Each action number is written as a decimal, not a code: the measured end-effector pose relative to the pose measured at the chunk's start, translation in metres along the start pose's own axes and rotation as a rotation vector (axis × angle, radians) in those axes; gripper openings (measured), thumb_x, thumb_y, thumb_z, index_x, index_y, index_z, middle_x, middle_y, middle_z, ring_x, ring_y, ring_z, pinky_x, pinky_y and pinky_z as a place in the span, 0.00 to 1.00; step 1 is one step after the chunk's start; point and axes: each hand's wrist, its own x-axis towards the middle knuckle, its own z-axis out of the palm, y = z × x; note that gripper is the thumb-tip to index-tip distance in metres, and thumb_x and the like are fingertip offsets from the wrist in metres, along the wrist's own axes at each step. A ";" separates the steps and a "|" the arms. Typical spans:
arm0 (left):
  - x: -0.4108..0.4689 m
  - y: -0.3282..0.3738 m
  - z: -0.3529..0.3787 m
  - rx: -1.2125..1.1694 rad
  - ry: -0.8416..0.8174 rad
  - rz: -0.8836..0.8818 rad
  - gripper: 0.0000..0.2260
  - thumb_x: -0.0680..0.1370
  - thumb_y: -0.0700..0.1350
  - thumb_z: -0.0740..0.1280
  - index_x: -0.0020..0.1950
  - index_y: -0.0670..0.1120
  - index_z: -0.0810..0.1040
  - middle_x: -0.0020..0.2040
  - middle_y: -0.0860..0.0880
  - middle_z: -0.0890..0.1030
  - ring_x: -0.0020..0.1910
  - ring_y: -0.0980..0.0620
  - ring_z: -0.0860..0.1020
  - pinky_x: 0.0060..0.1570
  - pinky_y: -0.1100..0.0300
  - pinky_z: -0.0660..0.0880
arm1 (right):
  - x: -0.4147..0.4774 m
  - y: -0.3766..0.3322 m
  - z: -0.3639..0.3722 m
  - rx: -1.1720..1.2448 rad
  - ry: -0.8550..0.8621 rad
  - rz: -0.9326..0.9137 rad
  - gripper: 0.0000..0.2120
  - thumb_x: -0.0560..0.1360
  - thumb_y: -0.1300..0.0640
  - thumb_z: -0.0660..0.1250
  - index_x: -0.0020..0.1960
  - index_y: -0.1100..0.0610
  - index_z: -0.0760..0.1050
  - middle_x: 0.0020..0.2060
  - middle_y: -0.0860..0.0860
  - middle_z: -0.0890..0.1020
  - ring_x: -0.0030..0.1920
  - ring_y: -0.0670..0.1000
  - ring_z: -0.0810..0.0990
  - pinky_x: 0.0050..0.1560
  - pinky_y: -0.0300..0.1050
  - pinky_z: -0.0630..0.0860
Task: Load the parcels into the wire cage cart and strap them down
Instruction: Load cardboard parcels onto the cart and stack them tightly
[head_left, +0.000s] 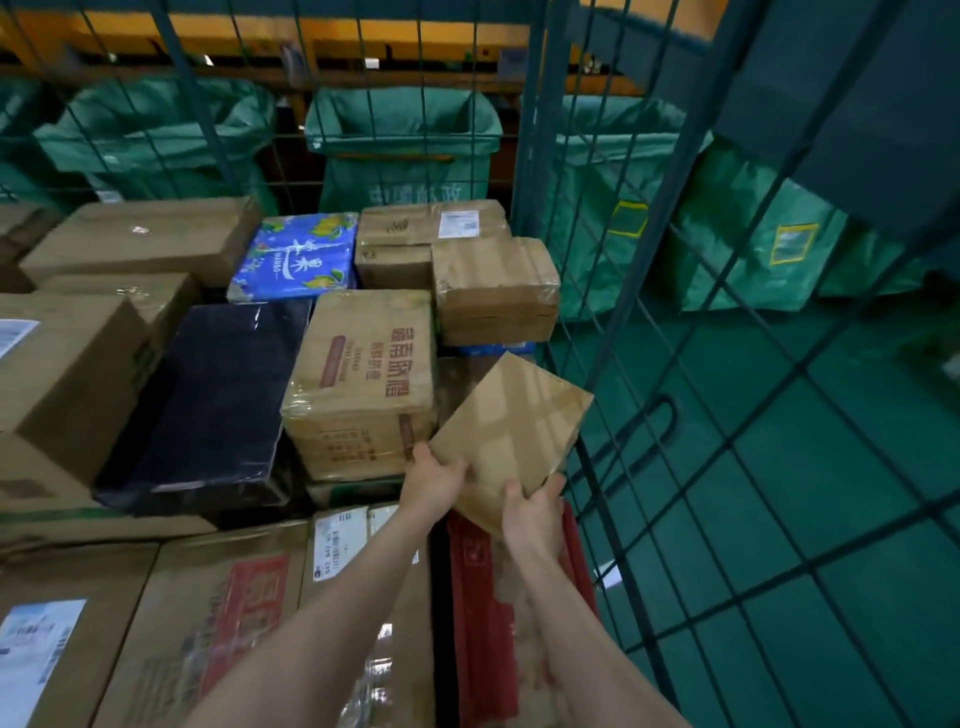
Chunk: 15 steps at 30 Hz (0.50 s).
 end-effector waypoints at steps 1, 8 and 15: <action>0.000 0.002 0.001 0.005 0.016 -0.009 0.27 0.78 0.49 0.62 0.73 0.41 0.57 0.67 0.41 0.70 0.63 0.40 0.72 0.59 0.51 0.71 | 0.000 0.001 0.004 -0.001 0.015 -0.025 0.25 0.80 0.54 0.57 0.74 0.59 0.53 0.63 0.62 0.69 0.56 0.59 0.74 0.44 0.42 0.65; -0.016 0.003 0.020 -0.107 0.159 -0.159 0.29 0.78 0.52 0.61 0.72 0.39 0.55 0.70 0.38 0.63 0.65 0.39 0.68 0.60 0.53 0.67 | 0.006 -0.011 -0.003 -0.104 0.065 -0.146 0.20 0.81 0.55 0.56 0.71 0.61 0.61 0.60 0.59 0.74 0.57 0.59 0.76 0.49 0.44 0.70; -0.001 0.032 0.033 -0.269 0.104 -0.054 0.31 0.79 0.50 0.61 0.76 0.40 0.51 0.73 0.40 0.62 0.68 0.40 0.66 0.62 0.54 0.66 | 0.052 -0.037 -0.009 -0.114 -0.077 -0.103 0.28 0.81 0.58 0.55 0.77 0.58 0.48 0.74 0.56 0.62 0.69 0.58 0.67 0.67 0.49 0.67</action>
